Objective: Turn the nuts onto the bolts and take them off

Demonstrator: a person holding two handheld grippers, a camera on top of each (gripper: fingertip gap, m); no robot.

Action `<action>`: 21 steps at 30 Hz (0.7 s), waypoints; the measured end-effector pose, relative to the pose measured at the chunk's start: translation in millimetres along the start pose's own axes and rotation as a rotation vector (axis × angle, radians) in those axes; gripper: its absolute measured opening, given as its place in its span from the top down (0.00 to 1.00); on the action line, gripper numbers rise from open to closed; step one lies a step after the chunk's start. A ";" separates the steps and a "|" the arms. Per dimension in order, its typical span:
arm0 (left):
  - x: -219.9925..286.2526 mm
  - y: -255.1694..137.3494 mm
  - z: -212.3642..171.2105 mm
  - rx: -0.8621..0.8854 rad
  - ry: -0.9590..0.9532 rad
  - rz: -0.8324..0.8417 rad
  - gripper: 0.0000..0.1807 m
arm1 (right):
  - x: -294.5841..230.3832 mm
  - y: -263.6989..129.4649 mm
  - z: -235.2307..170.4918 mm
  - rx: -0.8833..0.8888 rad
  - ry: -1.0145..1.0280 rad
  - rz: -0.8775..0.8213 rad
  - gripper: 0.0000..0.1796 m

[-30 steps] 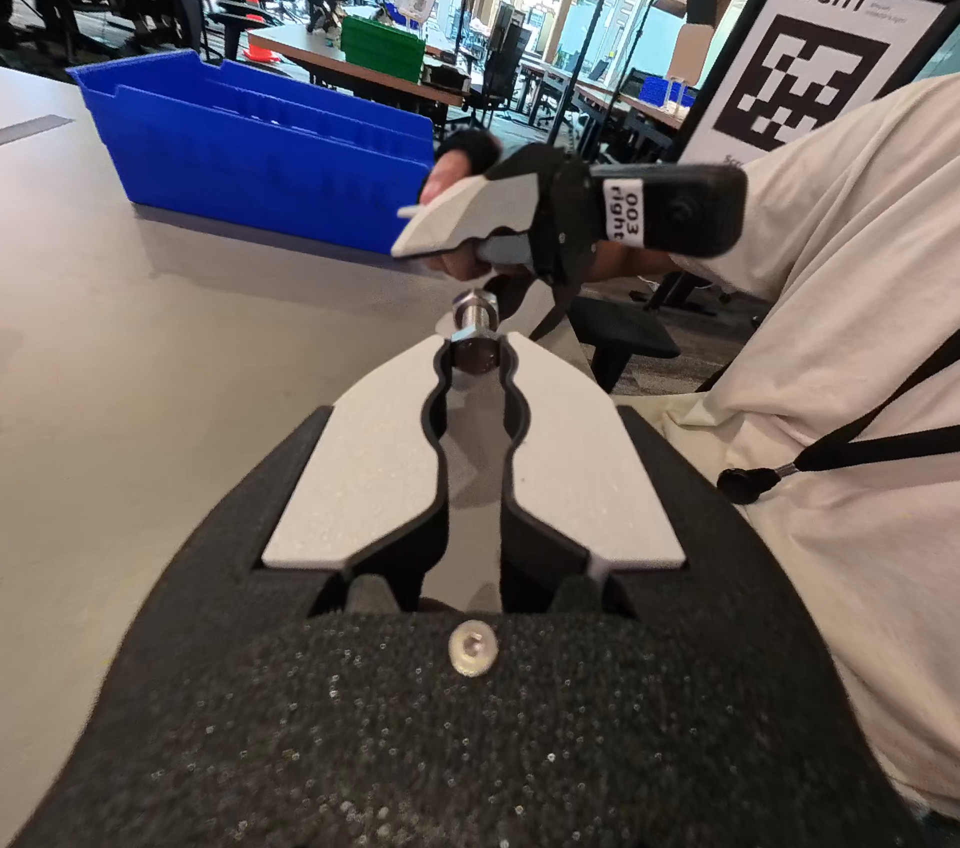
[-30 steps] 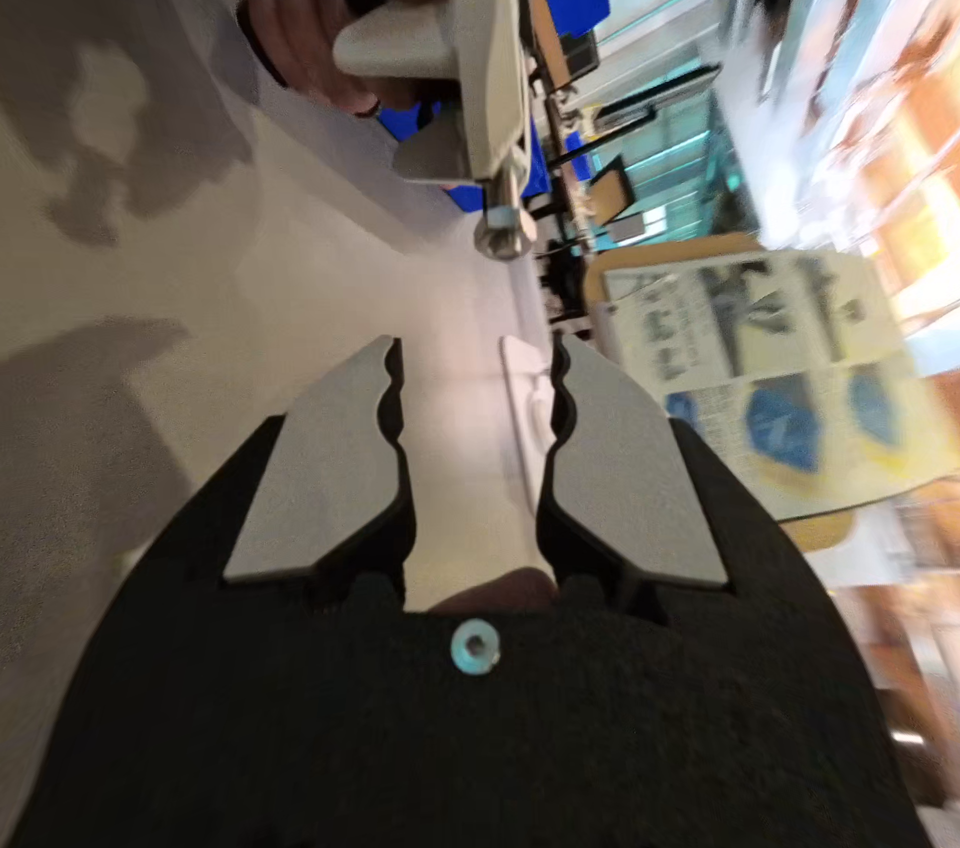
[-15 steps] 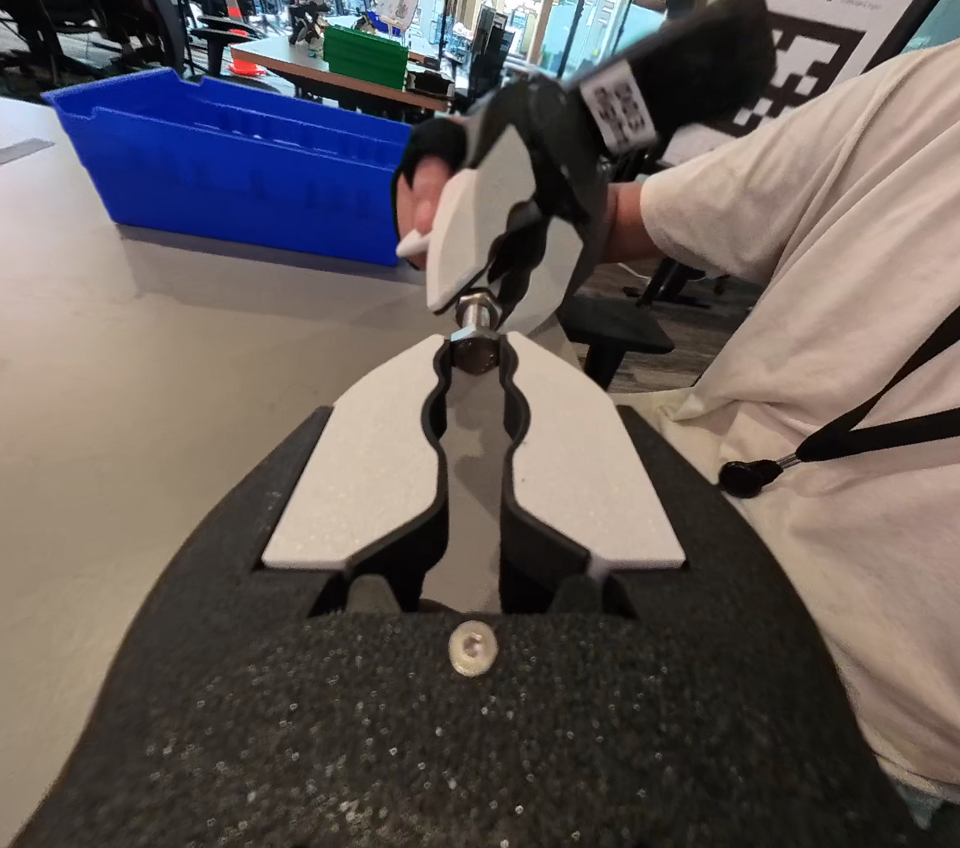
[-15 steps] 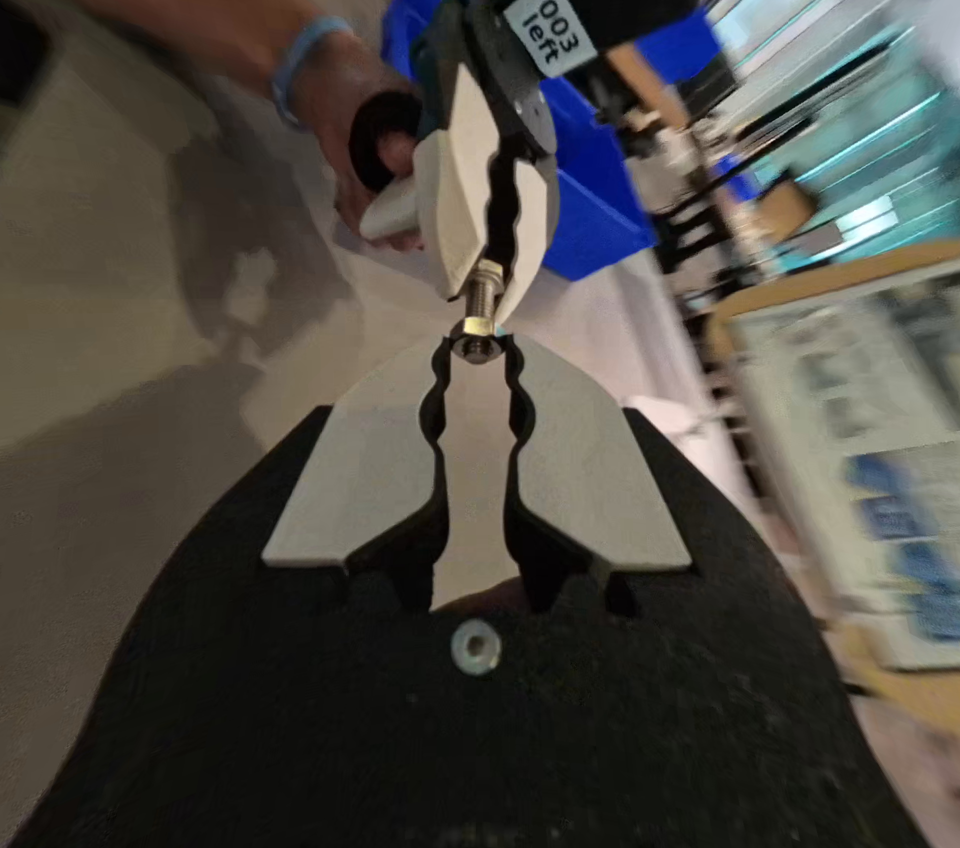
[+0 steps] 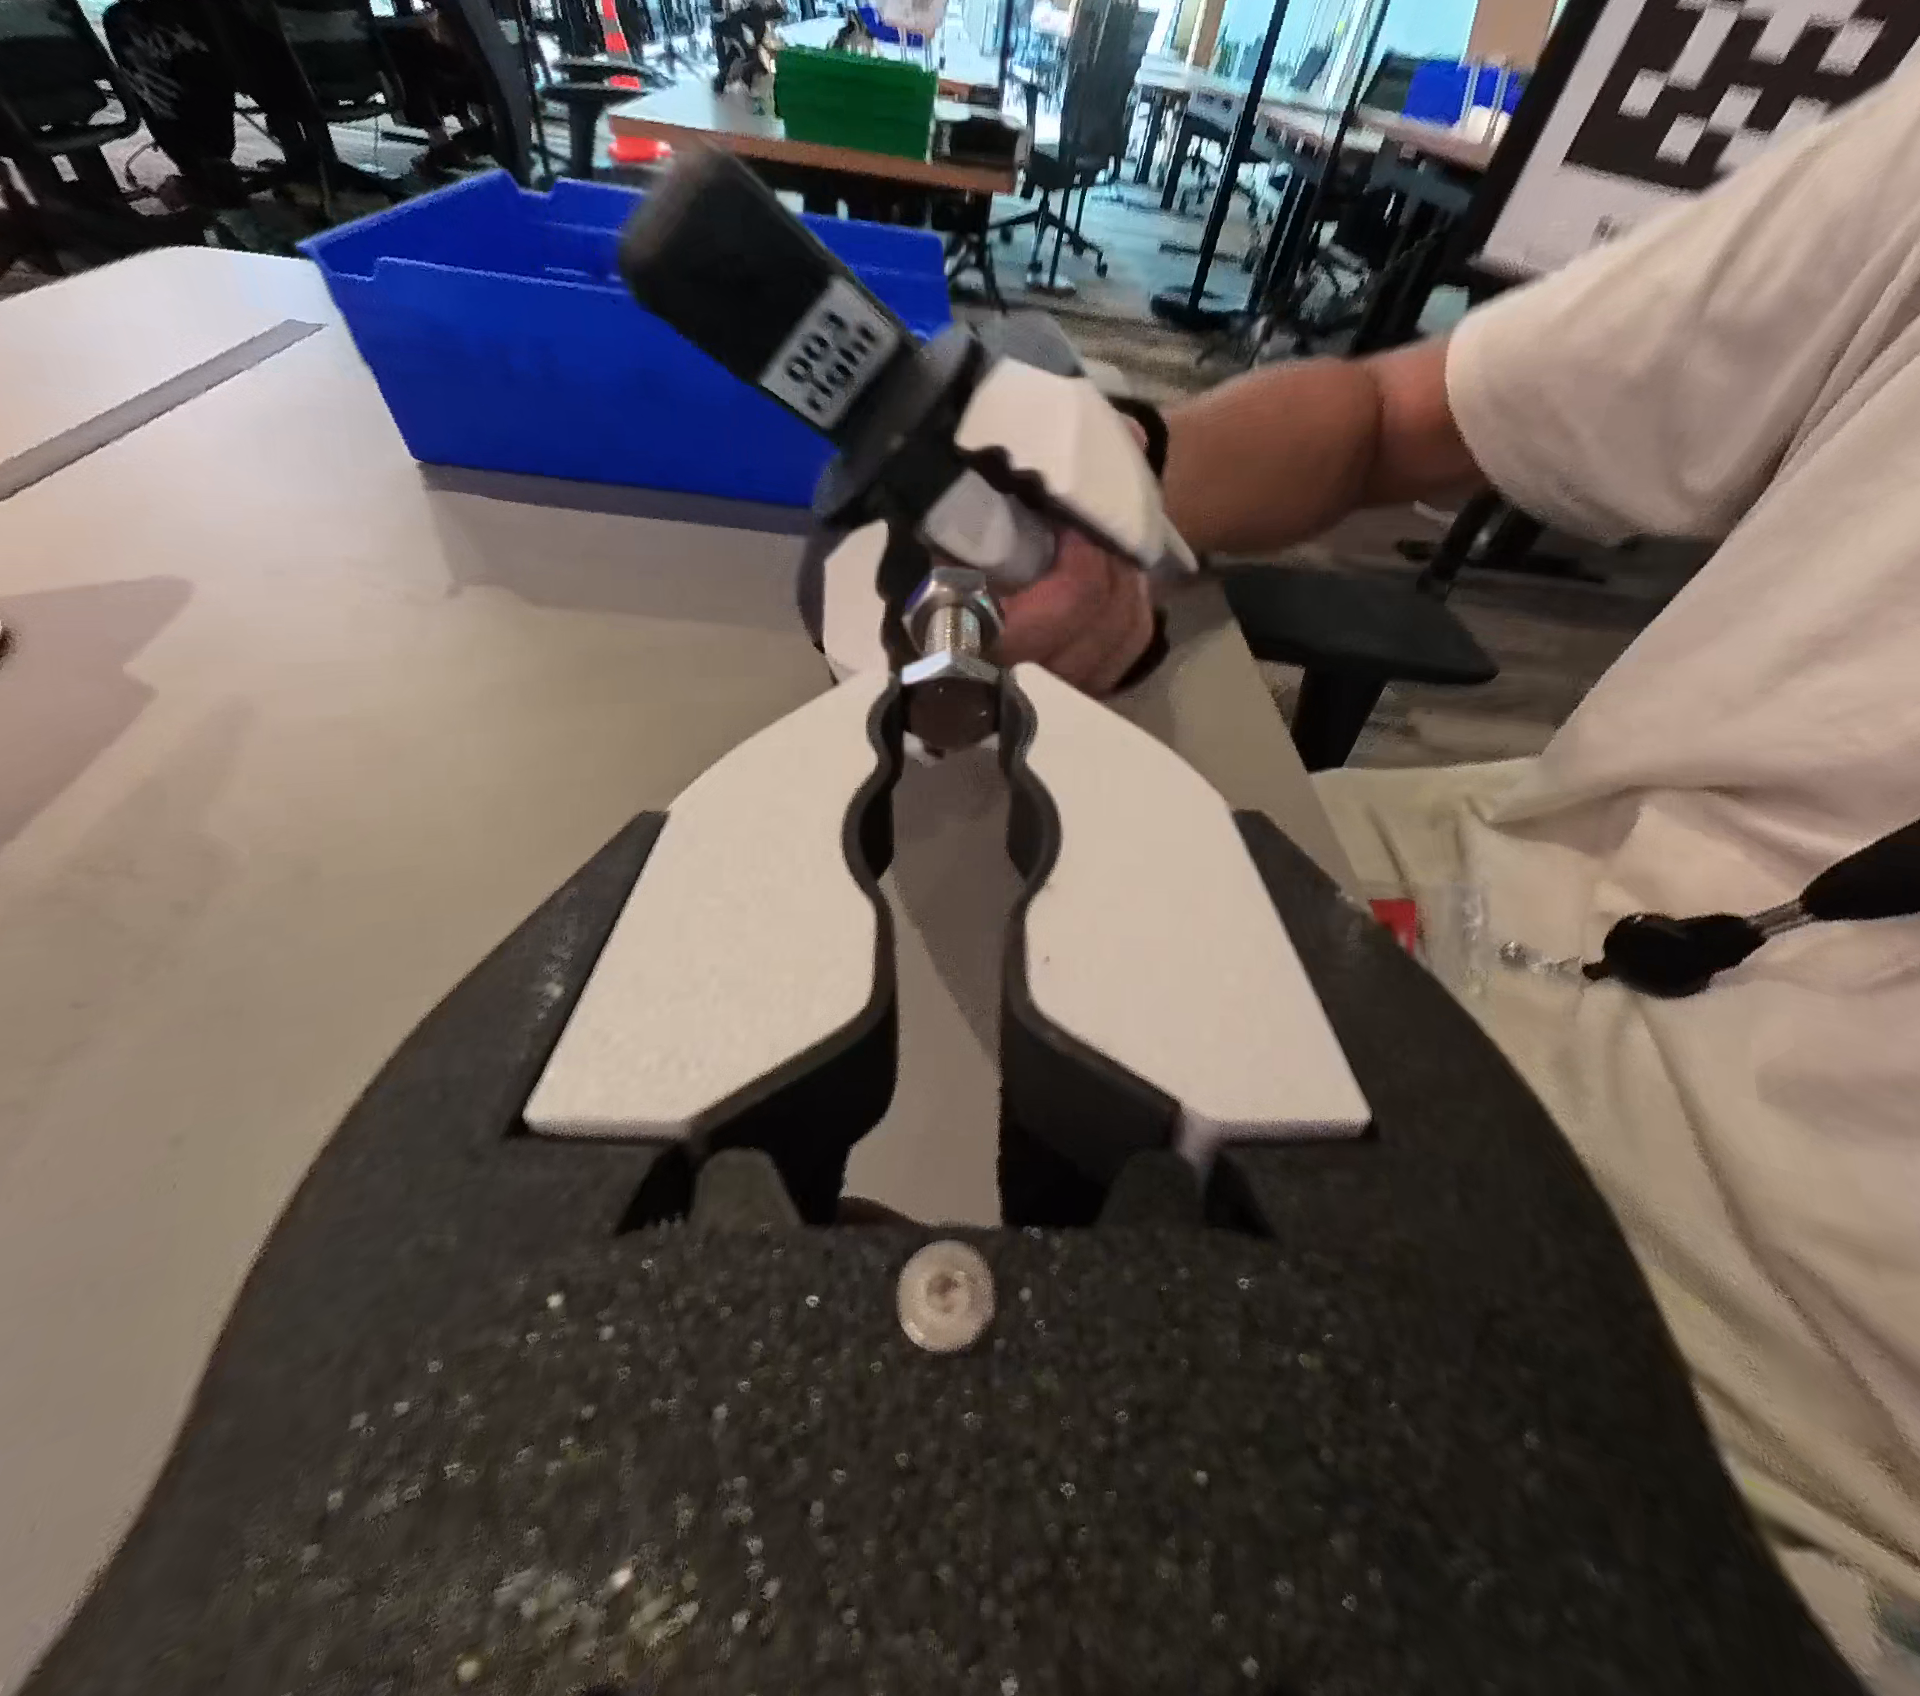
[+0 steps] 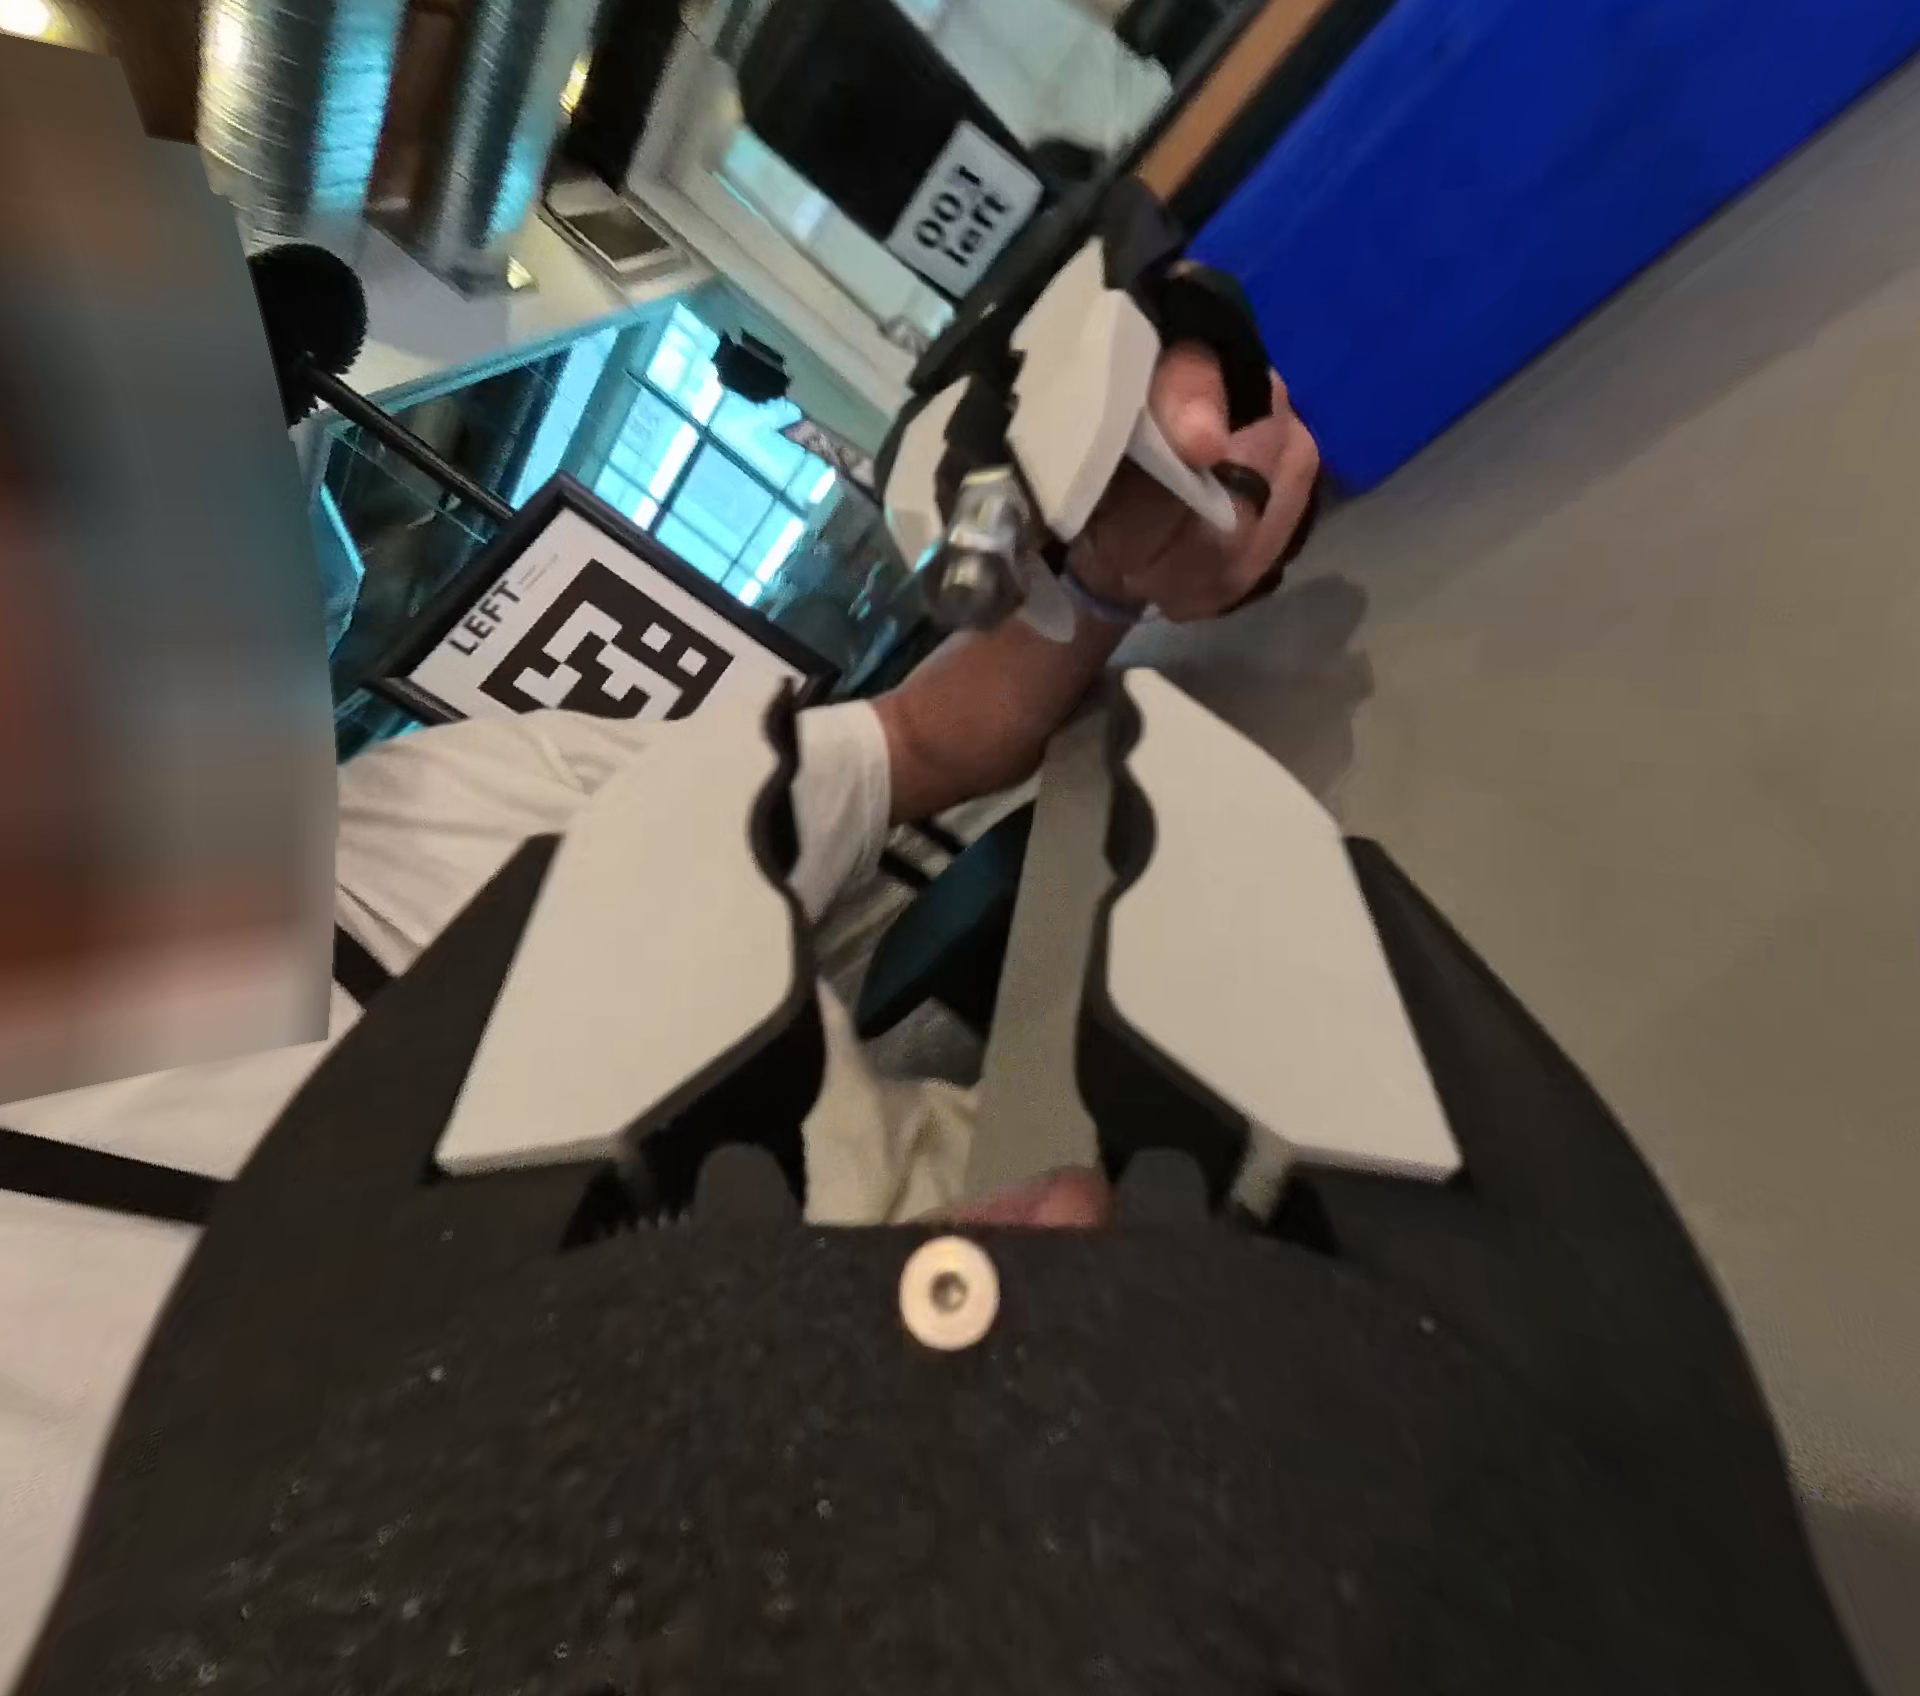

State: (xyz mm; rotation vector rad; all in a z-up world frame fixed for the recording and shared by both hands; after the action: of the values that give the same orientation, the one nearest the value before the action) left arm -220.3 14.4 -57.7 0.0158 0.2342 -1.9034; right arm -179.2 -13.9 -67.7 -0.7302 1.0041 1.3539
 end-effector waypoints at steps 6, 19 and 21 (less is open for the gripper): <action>-20.4 -14.4 7.7 0.128 -0.109 0.063 0.91 | -22.1 -29.2 21.0 0.253 -0.708 -0.163 0.67; -1.6 6.7 -3.4 0.057 -0.106 -0.036 0.91 | 6.9 -16.0 16.4 0.136 -0.882 -0.358 0.71; 2.0 11.4 -6.3 0.041 -0.102 -0.049 0.91 | 9.2 -10.3 12.7 0.109 -0.889 -0.351 0.75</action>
State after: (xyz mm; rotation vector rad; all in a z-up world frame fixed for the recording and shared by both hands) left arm -211.0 10.0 -65.9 -0.0594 0.1279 -1.9515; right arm -167.7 0.2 -71.9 -0.1509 0.2177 1.1188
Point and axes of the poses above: each gripper's, where its closed fingertips meet, y out along the fingers, z out of its top, x = y × z across the jaws, the point moved 2 cm from there along -y, back along the fingers, and after that the axes turned 15 degrees about y, right-handed, at the moved point
